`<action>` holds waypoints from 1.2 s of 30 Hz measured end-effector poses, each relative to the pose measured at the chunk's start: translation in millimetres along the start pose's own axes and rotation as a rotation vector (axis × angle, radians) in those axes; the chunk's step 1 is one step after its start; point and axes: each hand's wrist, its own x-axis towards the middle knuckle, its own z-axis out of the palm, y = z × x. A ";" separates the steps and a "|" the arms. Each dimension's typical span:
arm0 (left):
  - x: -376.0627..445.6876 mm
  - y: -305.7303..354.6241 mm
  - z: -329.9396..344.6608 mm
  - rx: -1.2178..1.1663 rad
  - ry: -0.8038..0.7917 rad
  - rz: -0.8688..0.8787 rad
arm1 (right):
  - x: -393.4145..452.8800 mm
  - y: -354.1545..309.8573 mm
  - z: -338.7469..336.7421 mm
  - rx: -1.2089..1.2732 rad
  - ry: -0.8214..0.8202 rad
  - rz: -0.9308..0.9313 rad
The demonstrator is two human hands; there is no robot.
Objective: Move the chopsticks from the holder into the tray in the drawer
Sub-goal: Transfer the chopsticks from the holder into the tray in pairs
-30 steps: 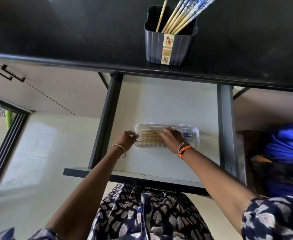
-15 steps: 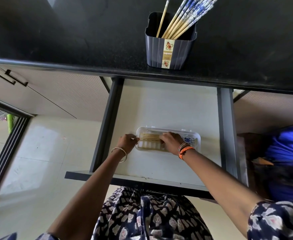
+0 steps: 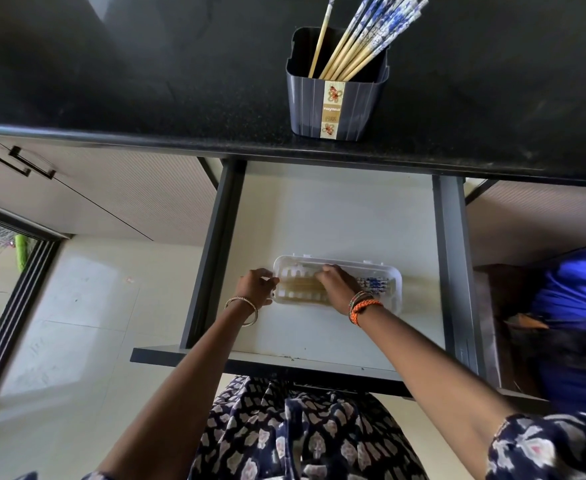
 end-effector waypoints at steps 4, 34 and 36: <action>0.5 -1.6 1.6 -0.020 -0.003 -0.019 | -0.9 -2.4 -4.5 0.084 -0.072 0.017; 35.6 302.1 -86.3 0.211 0.452 0.946 | 124.1 69.1 -352.4 1.098 1.087 0.421; 34.6 302.8 -85.8 0.201 0.454 0.938 | 122.0 70.0 -353.1 1.059 1.126 0.406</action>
